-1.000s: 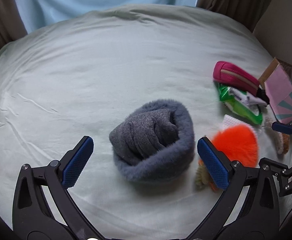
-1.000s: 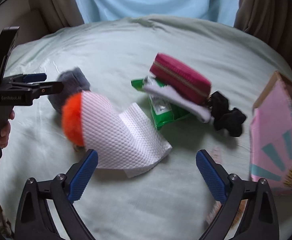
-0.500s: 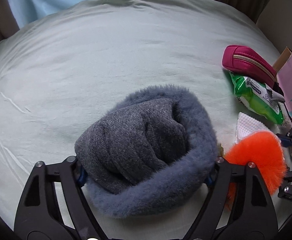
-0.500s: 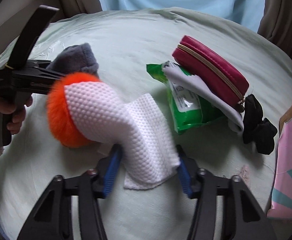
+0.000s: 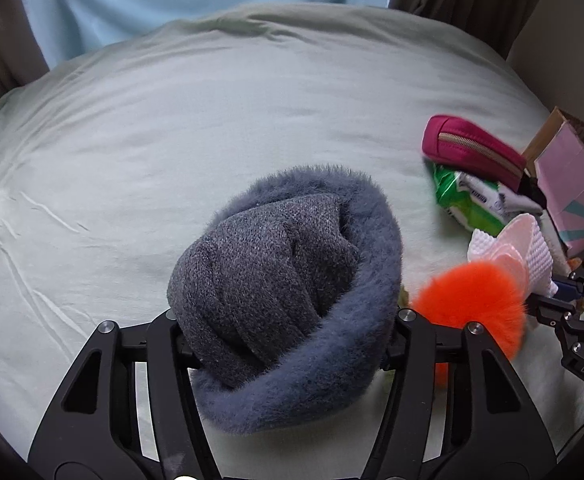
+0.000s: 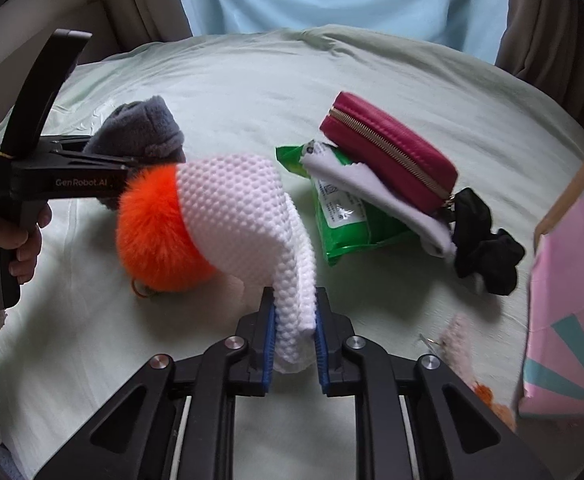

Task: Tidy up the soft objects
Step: 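Lift the grey hat with the left tool while the right tool grasps the white mesh cloth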

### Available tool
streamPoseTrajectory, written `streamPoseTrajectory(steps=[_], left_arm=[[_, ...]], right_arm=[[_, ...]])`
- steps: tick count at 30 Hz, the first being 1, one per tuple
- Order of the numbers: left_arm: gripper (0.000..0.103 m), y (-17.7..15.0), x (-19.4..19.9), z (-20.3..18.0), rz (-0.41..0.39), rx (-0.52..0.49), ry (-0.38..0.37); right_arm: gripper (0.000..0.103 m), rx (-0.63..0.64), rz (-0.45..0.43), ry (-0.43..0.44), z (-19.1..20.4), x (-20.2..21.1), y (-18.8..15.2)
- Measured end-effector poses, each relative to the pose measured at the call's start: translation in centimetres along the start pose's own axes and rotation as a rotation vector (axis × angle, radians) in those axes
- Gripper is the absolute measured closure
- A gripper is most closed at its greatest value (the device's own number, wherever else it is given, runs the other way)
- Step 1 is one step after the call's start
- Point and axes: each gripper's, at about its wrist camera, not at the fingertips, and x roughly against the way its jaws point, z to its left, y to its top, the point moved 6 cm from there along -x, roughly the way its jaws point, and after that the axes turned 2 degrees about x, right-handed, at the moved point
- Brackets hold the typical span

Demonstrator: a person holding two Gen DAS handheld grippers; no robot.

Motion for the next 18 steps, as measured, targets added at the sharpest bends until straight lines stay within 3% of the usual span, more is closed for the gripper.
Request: streamPoseTrajectory(steps=[7,18], left_arm=[[0.049,1.9,5.6,-0.6,-0.046,0.002,0.004],[0.049,6.0,16.2,-4.1,-0.09,-0.013,0.009]], right_arm=[[0.088,-0.057,-0.028,-0.021,0.0,4.3,1.6],[0.088,-0.197,-0.127,-0.119,-1.6,16.9,6.2]])
